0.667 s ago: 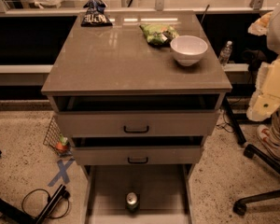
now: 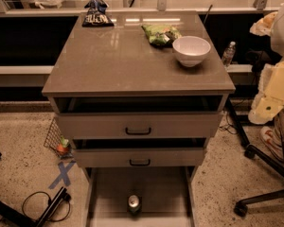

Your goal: Pick green can from bottom drawer and place on counter

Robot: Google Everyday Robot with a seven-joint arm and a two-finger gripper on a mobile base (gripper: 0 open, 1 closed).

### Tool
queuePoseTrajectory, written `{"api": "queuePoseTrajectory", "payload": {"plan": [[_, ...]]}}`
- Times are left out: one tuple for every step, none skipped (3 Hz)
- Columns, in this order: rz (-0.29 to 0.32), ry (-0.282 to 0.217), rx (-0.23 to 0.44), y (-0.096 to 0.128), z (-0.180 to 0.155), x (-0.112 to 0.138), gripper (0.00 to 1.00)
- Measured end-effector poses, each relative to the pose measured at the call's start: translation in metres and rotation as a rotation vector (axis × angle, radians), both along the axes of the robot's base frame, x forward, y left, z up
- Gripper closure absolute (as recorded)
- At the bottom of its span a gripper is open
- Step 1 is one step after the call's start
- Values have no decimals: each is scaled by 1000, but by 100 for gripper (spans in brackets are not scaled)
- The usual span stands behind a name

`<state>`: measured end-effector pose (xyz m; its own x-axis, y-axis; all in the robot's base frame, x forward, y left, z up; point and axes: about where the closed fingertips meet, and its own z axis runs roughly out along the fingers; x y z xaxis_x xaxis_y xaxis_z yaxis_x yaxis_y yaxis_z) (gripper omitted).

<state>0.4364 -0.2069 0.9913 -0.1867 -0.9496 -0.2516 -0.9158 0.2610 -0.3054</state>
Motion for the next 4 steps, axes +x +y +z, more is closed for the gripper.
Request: {"api": "queuePoseTrajectory", "payload": {"plan": [[42,6,72,2,-30,-4,0],[55,2,230,-12,-101,-18,0],[40,-57,432,-17,-164,-12,0],[55,-141,676,-14,-195,-7,0]]}}
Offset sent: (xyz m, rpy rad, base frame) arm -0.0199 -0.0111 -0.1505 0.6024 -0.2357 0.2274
